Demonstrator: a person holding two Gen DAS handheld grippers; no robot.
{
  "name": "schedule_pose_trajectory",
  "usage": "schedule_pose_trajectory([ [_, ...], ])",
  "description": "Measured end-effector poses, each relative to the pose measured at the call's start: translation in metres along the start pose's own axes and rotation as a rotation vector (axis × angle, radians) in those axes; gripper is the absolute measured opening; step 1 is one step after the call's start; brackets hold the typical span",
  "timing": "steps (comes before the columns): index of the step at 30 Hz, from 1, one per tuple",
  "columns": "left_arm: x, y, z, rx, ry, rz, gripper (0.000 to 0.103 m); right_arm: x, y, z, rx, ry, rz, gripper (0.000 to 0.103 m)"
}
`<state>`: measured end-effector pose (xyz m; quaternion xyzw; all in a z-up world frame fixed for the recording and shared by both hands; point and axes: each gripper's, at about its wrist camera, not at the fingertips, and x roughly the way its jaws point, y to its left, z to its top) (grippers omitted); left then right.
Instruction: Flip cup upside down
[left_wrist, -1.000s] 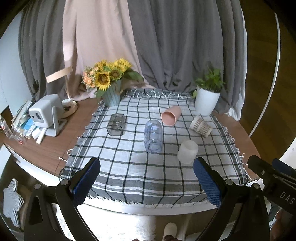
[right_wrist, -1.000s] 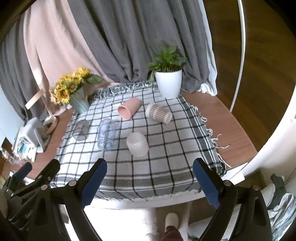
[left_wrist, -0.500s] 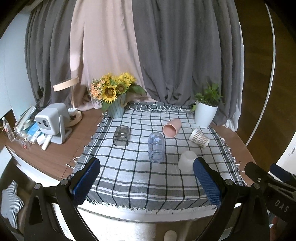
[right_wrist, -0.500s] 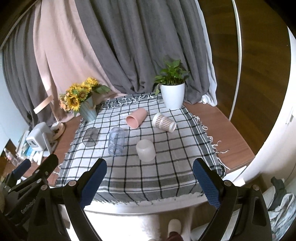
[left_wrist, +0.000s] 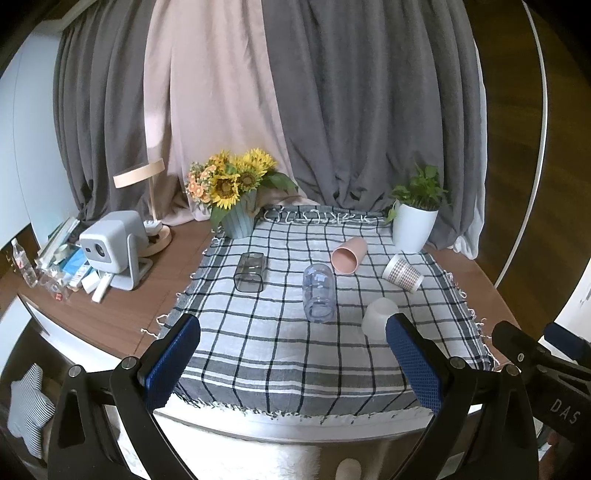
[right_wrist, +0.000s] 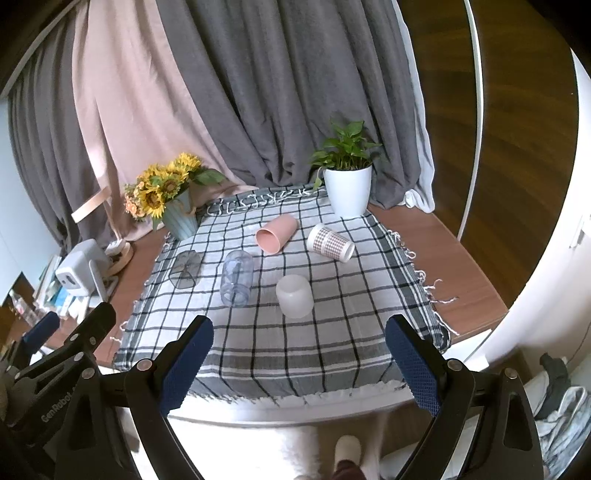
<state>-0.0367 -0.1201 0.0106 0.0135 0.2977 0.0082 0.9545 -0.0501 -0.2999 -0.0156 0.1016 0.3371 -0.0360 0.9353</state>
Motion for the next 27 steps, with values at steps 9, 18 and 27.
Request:
schedule_pose_trajectory([
  [9,-0.003,-0.003,-0.002,0.019,-0.009,0.000,0.103,-0.002,-0.002,-0.001,-0.003,-0.004,-0.003,0.094],
  [18,-0.003,-0.005,-0.002,0.018,-0.008,-0.006,0.103,-0.007,-0.006,-0.003,-0.003,0.001,-0.008,0.094],
  [27,-0.002,-0.007,-0.002,0.017,-0.007,-0.016,0.103,-0.008,-0.009,-0.003,-0.002,0.002,-0.008,0.094],
])
